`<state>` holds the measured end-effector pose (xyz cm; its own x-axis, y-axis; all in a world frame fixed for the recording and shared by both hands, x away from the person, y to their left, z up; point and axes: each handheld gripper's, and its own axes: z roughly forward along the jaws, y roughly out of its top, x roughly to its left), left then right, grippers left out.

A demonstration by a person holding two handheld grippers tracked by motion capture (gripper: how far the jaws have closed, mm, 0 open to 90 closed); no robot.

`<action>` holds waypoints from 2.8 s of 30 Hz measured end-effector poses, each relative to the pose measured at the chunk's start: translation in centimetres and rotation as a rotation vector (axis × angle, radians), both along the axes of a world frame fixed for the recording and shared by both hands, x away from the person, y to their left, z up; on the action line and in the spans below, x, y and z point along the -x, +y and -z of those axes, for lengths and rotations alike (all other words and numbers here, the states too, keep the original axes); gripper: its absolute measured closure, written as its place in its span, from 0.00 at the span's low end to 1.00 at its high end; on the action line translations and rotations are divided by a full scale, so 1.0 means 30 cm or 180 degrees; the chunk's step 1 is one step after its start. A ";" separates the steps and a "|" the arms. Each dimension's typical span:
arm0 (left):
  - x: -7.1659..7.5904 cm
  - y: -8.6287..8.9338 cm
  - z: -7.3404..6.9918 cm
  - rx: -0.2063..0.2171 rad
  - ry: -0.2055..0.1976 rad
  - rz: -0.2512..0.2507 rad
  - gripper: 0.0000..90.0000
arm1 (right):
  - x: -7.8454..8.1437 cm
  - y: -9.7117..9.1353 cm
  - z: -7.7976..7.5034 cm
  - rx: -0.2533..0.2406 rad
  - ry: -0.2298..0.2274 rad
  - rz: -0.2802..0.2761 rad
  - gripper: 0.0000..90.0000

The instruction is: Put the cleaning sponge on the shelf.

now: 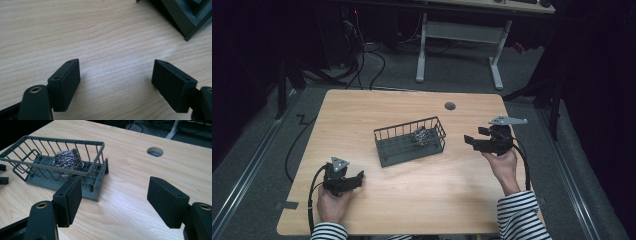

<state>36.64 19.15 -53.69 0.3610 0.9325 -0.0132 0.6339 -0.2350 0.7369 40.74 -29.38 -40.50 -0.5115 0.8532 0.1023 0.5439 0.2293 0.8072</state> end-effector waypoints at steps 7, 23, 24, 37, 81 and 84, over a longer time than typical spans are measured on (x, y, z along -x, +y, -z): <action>0.000 0.000 0.000 -0.0001 0.0000 0.0000 0.26 | 0.042 -0.038 0.013 0.0004 -0.0036 0.0039 0.32; 0.000 0.000 0.000 -0.0002 0.0000 0.0001 0.26 | 0.136 -0.111 0.093 -0.0049 -0.0034 0.0182 0.33; 0.000 0.000 0.000 -0.0002 0.0000 0.0001 0.26 | 0.142 -0.115 0.102 -0.0063 -0.0026 0.0186 0.33; 0.001 -0.001 0.000 0.0000 0.0000 0.0004 0.26 | 0.187 -0.140 0.187 -0.0107 0.0076 0.0218 0.34; 0.003 -0.001 0.000 0.0002 0.0001 0.0006 0.26 | 0.206 -0.186 0.406 0.0223 0.0280 0.0608 0.35; 0.003 -0.001 0.000 0.0002 0.0001 0.0006 0.26 | 0.205 -0.185 0.410 0.0234 0.0295 0.0620 0.34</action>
